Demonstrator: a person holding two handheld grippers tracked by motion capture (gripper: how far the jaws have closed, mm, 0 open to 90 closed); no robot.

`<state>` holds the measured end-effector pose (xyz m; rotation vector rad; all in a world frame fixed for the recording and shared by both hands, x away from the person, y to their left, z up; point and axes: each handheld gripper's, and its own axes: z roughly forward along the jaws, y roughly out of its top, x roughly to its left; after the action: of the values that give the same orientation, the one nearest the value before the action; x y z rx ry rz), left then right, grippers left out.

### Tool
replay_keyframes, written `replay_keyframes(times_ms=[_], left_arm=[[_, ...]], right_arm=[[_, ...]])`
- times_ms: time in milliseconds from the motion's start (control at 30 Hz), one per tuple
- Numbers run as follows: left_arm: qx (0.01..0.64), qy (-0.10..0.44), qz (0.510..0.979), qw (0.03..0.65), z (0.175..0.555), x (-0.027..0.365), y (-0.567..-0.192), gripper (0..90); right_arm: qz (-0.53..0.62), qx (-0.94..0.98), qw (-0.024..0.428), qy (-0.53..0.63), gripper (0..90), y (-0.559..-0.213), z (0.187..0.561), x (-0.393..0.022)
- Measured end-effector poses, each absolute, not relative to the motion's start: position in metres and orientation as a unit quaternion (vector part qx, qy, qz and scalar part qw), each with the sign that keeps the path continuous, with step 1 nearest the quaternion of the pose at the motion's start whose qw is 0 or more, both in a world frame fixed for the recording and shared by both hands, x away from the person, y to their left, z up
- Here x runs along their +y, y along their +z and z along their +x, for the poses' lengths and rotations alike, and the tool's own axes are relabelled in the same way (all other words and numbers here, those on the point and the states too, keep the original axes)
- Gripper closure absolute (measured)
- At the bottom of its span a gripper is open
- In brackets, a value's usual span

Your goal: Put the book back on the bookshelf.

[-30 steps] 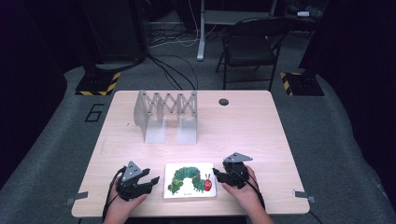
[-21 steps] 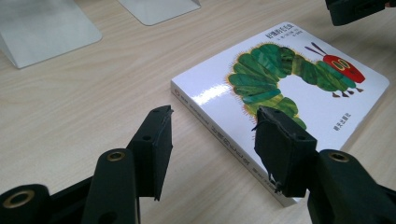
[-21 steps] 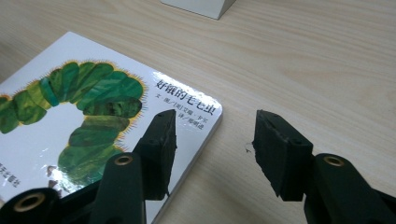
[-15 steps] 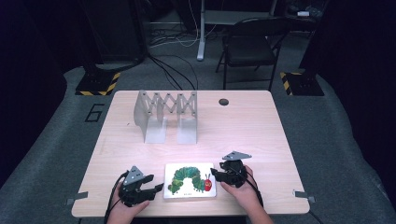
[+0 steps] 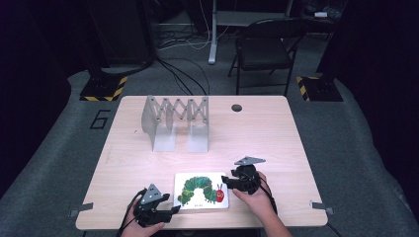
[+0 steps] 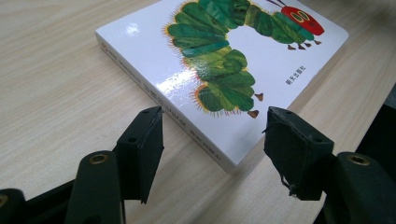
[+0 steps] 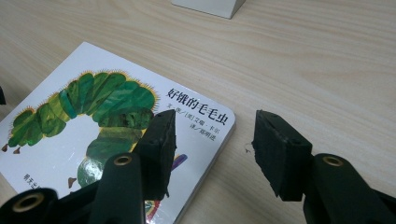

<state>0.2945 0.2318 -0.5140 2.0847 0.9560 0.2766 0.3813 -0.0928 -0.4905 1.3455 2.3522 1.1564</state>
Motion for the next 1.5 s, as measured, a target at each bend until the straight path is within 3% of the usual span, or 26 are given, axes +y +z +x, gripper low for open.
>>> replay_keyframes(times_ms=[633, 1100, 1500], left_arm=[[0.373, 0.123, 0.829, 0.399, 0.29, 0.221, -0.526, 36.6], [0.361, 0.118, 0.833, 0.402, 0.298, 0.219, -0.527, 36.5], [0.36, 0.148, 0.834, 0.392, 0.293, 0.211, -0.529, 32.1]], right_arm=[[0.507, 0.774, 0.014, 0.379, 51.7, -0.496, 0.405, -0.091], [0.518, 0.772, 0.003, 0.369, 52.0, -0.501, 0.41, -0.088], [0.522, 0.769, -0.012, 0.37, 51.0, -0.504, 0.416, -0.087]])
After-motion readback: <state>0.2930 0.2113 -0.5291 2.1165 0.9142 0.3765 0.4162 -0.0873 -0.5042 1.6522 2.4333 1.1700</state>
